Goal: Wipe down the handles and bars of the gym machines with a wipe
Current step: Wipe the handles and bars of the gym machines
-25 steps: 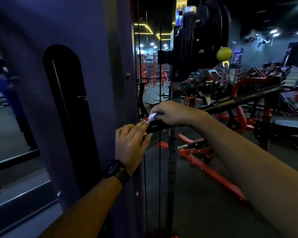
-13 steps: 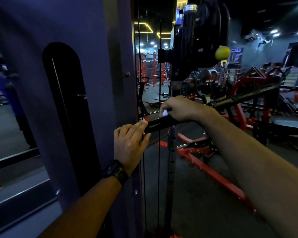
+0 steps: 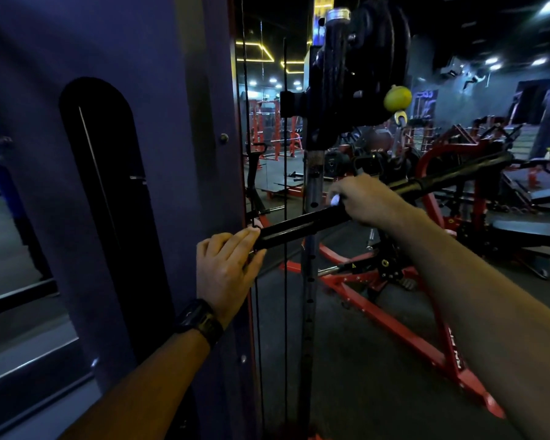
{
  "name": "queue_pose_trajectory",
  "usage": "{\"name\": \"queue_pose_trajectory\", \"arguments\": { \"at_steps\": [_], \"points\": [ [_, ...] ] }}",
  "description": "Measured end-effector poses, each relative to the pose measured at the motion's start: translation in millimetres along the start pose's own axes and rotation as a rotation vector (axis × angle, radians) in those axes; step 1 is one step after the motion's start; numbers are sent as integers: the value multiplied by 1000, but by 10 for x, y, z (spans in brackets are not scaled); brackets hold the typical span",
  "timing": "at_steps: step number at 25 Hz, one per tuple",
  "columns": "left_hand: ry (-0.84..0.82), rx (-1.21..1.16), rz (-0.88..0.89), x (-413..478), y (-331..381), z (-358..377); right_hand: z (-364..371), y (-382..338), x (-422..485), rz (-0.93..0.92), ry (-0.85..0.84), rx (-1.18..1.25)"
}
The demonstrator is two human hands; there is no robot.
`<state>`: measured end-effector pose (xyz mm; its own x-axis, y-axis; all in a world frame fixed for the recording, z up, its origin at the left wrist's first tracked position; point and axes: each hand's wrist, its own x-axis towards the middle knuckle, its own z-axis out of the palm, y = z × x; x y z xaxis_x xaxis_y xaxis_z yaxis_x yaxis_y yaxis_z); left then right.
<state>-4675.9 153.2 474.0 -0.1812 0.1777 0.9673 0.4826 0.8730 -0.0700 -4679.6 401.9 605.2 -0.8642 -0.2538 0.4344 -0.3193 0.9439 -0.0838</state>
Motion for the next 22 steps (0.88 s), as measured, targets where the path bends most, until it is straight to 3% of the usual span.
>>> {"name": "queue_pose_trajectory", "arguments": {
  "at_steps": [2,6,12,15,20,22],
  "points": [
    [-3,-21,-30,12,19,15,26,-33,-69,-74,-16,-19],
    [-22,-15,6,39,22,-5,-57,196,-98,99,83,-113],
    [-92,-20,-33,171,150,56,262,-45,-190,36,242,49],
    [-86,-31,-40,159,133,85,212,66,-196,-45,224,41],
    [-63,-54,-51,114,124,133,317,-344,-231,-227,157,126],
    [-71,-35,-13,95,118,122,250,-200,-149,-165,95,49]
  ]
}}
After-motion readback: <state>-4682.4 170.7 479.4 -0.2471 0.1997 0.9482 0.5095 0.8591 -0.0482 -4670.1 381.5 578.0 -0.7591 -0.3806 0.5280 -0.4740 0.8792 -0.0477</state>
